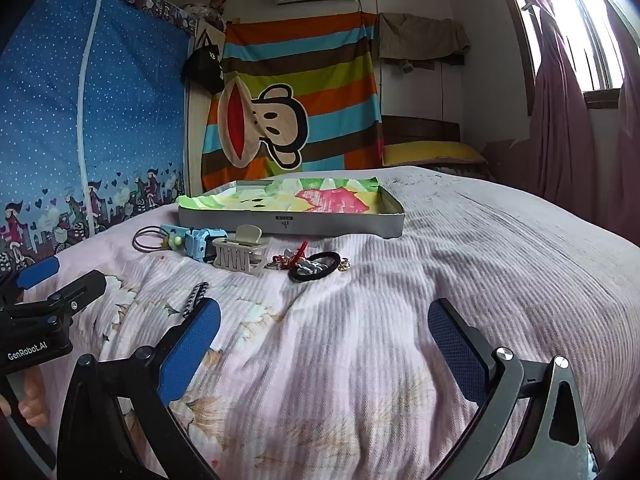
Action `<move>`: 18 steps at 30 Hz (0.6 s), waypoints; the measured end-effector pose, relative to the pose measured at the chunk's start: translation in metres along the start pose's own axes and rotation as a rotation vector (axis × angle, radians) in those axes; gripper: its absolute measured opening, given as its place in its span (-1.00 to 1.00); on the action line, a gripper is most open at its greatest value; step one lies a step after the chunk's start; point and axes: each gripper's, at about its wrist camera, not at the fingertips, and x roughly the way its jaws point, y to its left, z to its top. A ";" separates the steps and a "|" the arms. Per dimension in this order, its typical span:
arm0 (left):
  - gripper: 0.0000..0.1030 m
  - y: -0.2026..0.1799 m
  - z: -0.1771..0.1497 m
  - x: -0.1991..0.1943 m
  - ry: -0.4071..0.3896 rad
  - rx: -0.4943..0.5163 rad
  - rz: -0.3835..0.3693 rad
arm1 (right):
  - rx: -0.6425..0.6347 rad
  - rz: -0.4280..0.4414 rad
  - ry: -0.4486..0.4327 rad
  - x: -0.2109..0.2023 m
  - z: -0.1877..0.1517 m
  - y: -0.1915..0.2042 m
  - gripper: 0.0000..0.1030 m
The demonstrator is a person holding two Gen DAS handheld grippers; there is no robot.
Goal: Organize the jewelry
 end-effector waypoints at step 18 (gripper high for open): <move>1.00 0.000 0.000 0.000 0.004 -0.001 -0.006 | 0.000 0.001 0.000 0.000 0.000 0.000 0.98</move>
